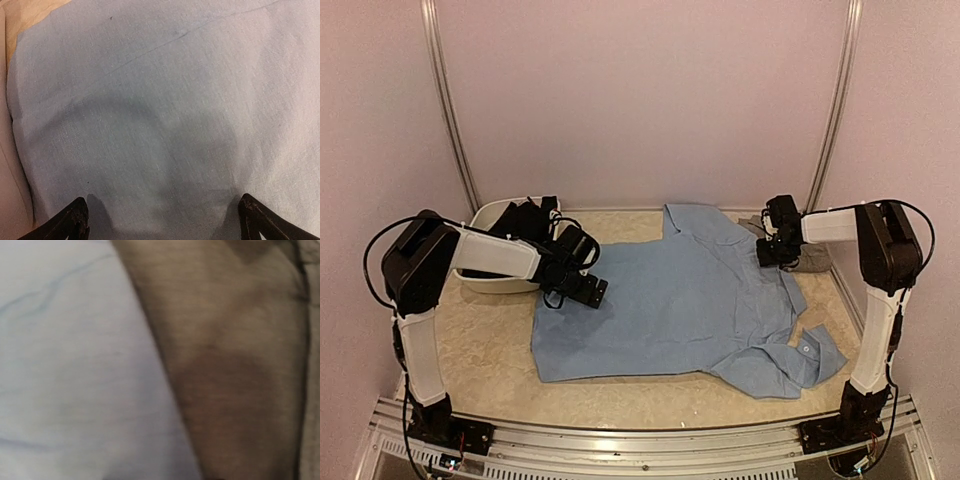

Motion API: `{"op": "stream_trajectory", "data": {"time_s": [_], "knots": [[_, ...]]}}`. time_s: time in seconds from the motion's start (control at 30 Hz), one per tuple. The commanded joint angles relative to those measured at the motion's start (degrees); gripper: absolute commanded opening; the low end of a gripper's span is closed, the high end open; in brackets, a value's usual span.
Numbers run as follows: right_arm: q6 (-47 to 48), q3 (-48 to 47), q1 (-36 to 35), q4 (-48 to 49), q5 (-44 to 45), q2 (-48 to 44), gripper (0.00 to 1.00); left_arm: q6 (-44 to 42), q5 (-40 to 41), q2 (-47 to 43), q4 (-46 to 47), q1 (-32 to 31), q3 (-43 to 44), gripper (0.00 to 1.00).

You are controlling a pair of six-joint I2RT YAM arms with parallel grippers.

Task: Fold and stack the long sleeve shirts
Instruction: Smooth out the flattened shirt at the center of the board.

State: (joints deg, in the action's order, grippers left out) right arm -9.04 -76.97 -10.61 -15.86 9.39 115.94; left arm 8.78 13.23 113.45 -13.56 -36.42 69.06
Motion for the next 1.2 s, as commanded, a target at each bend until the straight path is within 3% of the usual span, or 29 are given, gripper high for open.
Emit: {"op": "stream_trajectory", "data": {"time_s": [0.0,0.27,0.43,0.57,0.7,0.9,1.0,1.17], "knots": [[-0.4,0.8,1.2,-1.9,2.9,1.2,0.44,-0.4,3.5,-1.1,-5.4,-0.4,-3.5,0.99],[-0.2,3.9,2.1,-0.2,2.9,-1.5,0.43,0.1,5.1,-3.1,-3.8,-0.9,-3.7,0.99],[1.8,11.8,1.6,8.1,-3.2,-14.2,0.44,-0.6,5.0,-5.1,-0.4,-3.2,-1.0,0.99],[2.0,16.6,-1.3,8.2,-7.7,-24.2,0.47,-1.5,4.0,-7.0,1.5,-6.2,2.4,0.99],[-2.1,20.2,-7.7,1.1,-6.6,-31.7,0.49,-1.9,1.1,-8.9,2.1,-9.0,3.1,0.99],[-15.1,26.0,-13.4,-13.5,-3.1,-45.5,0.54,-3.1,-12.4,-12.2,4.9,-14.5,0.2,0.99],[-23.1,26.4,-17.1,-24.1,2.0,-51.8,0.63,-4.4,-12.9,-13.7,5.6,-18.0,-1.9,0.99],[-34.3,24.9,-23.2,-43.4,7.4,-53.7,0.67,-4.4,-12.9,-14.4,6.7,-21.0,-3.8,0.99]]}}
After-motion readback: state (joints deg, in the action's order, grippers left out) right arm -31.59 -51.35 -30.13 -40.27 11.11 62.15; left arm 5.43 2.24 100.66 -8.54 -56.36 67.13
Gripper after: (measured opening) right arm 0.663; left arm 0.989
